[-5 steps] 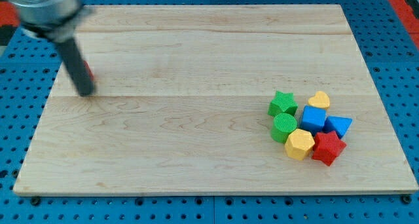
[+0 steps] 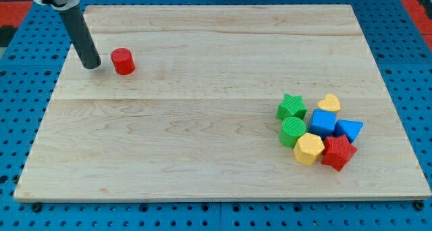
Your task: Slide the red circle towards the center of the board
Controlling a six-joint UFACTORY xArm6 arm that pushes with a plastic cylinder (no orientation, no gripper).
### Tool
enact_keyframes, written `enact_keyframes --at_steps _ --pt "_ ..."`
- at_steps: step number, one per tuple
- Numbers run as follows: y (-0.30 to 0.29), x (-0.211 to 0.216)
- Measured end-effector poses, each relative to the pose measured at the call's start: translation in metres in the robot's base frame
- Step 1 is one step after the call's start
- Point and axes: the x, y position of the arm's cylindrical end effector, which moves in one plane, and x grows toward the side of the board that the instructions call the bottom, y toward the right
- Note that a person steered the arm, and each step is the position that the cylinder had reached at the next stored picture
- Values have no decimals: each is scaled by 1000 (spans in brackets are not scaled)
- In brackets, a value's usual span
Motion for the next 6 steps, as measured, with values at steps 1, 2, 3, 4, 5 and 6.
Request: enact_keyframes --at_steps 1,2,3,4,5,6 --pt "59 0" --pt "111 -3" --pt "116 -7" --pt "116 -8" --pt "117 -8" --pt "117 -11"
